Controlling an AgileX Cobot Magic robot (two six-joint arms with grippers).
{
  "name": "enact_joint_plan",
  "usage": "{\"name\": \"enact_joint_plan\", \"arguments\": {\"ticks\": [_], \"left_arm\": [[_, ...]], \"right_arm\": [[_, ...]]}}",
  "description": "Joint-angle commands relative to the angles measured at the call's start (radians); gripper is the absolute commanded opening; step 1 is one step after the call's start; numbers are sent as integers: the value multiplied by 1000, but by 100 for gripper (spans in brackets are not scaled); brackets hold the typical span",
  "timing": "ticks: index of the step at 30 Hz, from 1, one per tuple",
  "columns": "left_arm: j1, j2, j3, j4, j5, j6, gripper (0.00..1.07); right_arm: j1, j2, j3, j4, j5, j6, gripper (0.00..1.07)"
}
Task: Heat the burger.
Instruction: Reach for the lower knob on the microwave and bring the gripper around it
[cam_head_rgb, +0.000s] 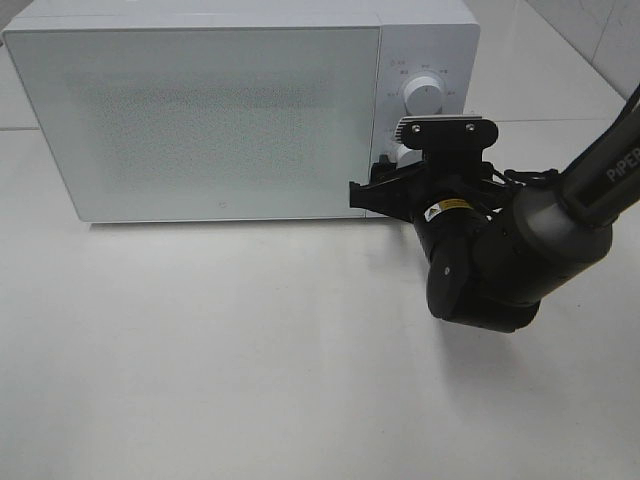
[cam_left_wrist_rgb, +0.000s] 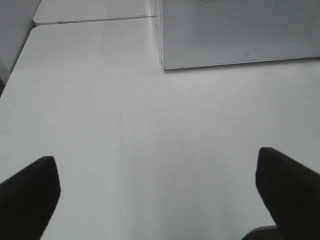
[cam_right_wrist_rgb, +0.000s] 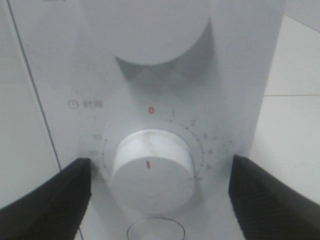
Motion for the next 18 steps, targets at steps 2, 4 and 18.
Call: {"name": "enact_joint_plan", "arguments": {"ticks": [2,4,18], "left_arm": [[0,-16,2,-7,-17,0,100],[0,-16,2,-7,-17,0,100],[0,-16,2,-7,-17,0,100]], "right_arm": [[23,-3,-22,38,-178,-10,75],[28,-3,-22,53,-185,-10,75],[28,-3,-22,53,-193,-42,75]]}}
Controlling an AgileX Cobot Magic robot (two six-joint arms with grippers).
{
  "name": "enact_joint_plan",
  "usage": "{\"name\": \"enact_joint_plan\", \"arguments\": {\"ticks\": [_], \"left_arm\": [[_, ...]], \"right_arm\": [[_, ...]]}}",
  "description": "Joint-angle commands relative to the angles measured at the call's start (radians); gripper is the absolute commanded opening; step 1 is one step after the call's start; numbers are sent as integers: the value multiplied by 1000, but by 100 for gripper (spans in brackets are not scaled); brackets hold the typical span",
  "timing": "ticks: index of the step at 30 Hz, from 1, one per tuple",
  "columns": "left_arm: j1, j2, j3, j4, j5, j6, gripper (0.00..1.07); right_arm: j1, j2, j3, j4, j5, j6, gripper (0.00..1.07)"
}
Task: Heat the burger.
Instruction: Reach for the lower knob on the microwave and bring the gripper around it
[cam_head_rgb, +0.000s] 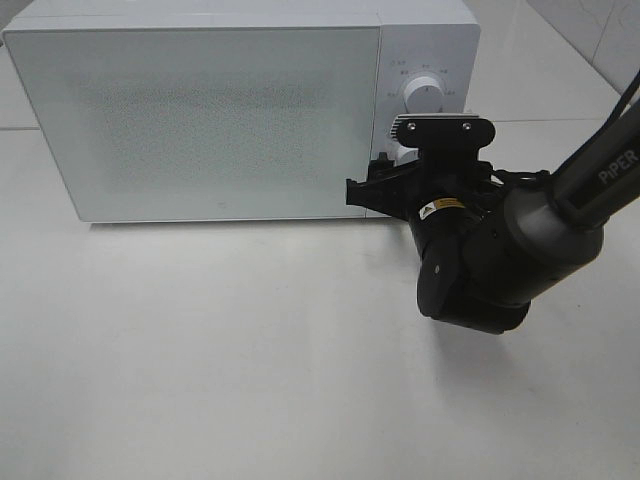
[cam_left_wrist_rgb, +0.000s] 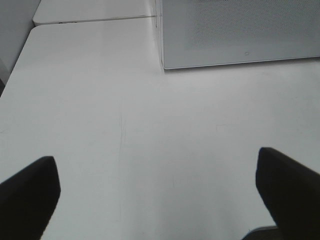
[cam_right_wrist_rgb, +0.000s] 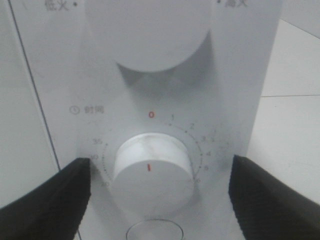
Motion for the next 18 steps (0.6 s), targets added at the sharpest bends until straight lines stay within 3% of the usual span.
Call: {"name": "enact_joint_plan", "arguments": {"ticks": [1,18], "left_arm": [[0,-16,2,-7,-17,0,100],[0,-16,2,-7,-17,0,100]], "right_arm": [[3,-3,-11,-8,-189,-17,75],[15,-3,-11,-31,-192,-55,75]]}}
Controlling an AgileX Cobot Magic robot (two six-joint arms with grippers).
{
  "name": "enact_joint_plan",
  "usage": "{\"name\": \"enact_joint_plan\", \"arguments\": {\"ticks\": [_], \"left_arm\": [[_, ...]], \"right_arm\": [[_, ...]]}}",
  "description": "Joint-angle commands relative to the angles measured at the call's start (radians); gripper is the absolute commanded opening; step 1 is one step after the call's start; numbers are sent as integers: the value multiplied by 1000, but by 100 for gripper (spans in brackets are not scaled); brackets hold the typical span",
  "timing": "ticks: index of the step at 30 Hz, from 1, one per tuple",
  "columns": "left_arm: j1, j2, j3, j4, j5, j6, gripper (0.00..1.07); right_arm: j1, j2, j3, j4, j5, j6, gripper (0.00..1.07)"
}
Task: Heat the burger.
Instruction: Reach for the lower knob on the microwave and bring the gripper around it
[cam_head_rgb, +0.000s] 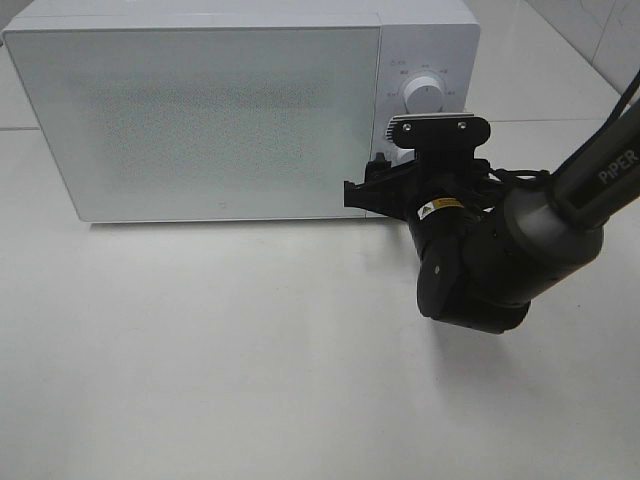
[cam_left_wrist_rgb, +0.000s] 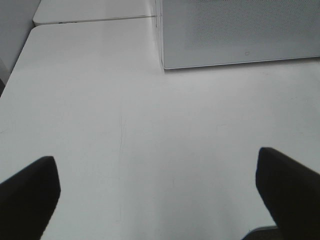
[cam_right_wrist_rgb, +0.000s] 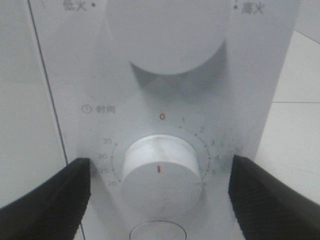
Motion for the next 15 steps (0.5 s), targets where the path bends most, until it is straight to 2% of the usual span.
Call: {"name": "enact_joint_plan", "arguments": {"ticks": [1,15], "left_arm": [[0,-16,2,-7,-17,0,100],[0,-16,2,-7,-17,0,100]], "right_arm": [[12,-3,-10,-12,-192,-25,75],[11,-3,-33,15,-191,-21,75]]}}
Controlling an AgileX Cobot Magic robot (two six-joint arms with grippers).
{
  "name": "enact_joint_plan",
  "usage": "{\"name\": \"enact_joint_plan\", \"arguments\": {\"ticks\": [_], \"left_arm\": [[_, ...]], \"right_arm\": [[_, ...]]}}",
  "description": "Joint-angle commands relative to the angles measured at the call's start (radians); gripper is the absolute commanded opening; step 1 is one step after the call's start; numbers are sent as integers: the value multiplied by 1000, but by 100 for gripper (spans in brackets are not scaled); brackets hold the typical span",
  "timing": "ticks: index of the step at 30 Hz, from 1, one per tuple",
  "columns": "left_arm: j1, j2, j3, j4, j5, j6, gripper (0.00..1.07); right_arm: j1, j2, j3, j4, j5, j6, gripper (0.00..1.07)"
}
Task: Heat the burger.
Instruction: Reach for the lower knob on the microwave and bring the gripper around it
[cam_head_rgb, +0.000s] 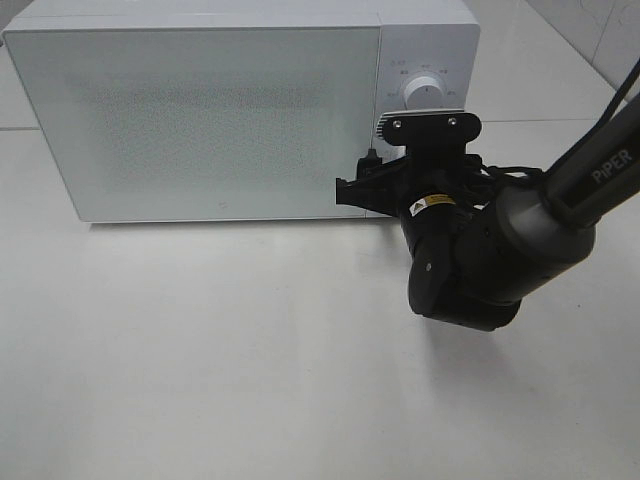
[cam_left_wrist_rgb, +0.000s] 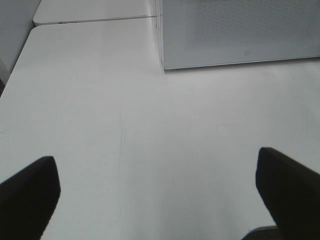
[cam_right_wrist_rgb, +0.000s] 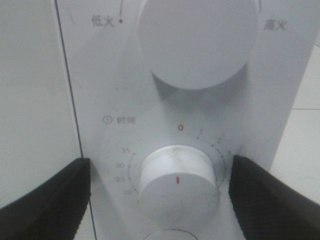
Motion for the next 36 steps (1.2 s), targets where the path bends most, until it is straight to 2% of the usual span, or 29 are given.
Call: {"name": "enact_joint_plan", "arguments": {"ticks": [1,8,13,15,16,18,19,20,21,22,23,24,26,36], "left_arm": [[0,-16,2,-7,-17,0,100],[0,-16,2,-7,-17,0,100],[0,-16,2,-7,-17,-1,100],[0,-16,2,-7,-17,-1,100],[0,-16,2,-7,-17,-1,100],[0,-16,2,-7,-17,-1,100],[0,-16,2,-7,-17,-1,100],[0,-16,2,-7,-17,-1,100],[0,-16,2,-7,-17,-1,100],[0,-16,2,-7,-17,-1,100],[0,-16,2,-7,-17,-1,100],[0,-16,2,-7,-17,-1,100],[0,-16,2,-7,-17,-1,100],[0,-16,2,-7,-17,-1,100]], "right_arm": [[0,-3,-13,17,-191,-5,75],[0,0,-14,11,-192,-5,74],[0,8,-14,16,-188,-5,70],[0,8,-14,16,-192,-5,59],[0,8,-14,16,-192,-5,59],[0,8,-14,17,-192,-5,42],[0,8,-14,17,-192,-5,42],[0,8,-14,17,-192,-5,28],[0,8,-14,17,-192,-5,28],[0,8,-14,17,-192,-5,21],[0,8,-14,17,-193,-5,9],[0,8,-14,17,-193,-5,9],[0,8,-14,17,-195,-9,0],[0,8,-14,9,-197,-13,0]]}}
